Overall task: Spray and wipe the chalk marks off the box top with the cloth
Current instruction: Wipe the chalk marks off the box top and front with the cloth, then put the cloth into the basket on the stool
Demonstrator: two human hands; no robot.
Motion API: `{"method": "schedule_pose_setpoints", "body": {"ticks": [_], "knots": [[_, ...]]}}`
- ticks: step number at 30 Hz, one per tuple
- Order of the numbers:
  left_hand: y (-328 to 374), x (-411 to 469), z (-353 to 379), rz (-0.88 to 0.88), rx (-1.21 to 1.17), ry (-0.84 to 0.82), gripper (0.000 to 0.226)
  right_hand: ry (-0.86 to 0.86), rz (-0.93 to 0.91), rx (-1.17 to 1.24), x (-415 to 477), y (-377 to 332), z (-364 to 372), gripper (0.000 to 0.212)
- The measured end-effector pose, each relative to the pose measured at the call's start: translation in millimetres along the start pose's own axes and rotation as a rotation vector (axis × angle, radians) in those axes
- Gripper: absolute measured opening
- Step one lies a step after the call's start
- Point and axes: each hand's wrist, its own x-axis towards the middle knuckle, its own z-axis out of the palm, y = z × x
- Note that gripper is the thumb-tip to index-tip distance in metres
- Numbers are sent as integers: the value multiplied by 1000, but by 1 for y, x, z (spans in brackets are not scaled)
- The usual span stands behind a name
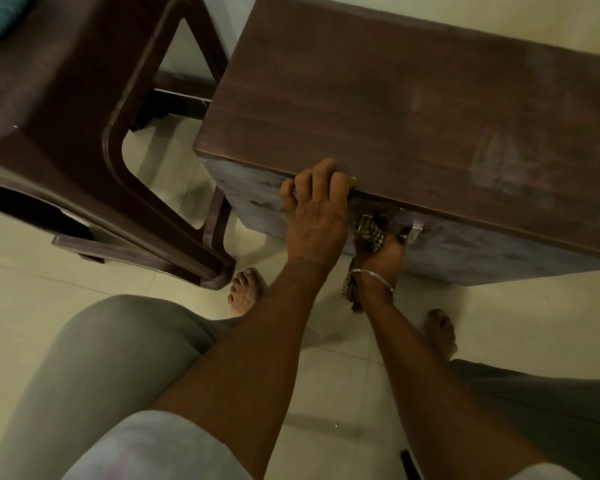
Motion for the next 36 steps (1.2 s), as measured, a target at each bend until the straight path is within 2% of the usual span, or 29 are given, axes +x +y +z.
{"method": "schedule_pose_setpoints", "body": {"ticks": [3, 7, 12, 16, 20, 24, 27, 36], "knots": [[0, -1, -2, 20, 24, 2, 14, 12, 41, 29, -10, -15, -10, 20], [6, 5, -16, 33, 93, -60, 26, -52, 73, 67, -28, -29, -28, 13], [17, 20, -43, 85, 173, -201, 33, -108, 106, 128, -42, -58, -56, 21], [13, 23, -59, 108, 191, -289, 28, -138, 34, 204, -43, -85, -80, 18], [16, 24, -87, -6, 199, -361, 32, -132, -81, 262, -39, -121, -102, 13], [24, 39, -122, -16, 164, -396, 37, -93, -201, 271, -37, -165, -121, 19], [30, 58, -156, 36, 160, -340, 38, -73, -283, 300, -35, -203, -125, 25], [1, 121, -268, 141, 141, 90, 27, -73, -563, 454, -82, -370, -110, 23]]}}
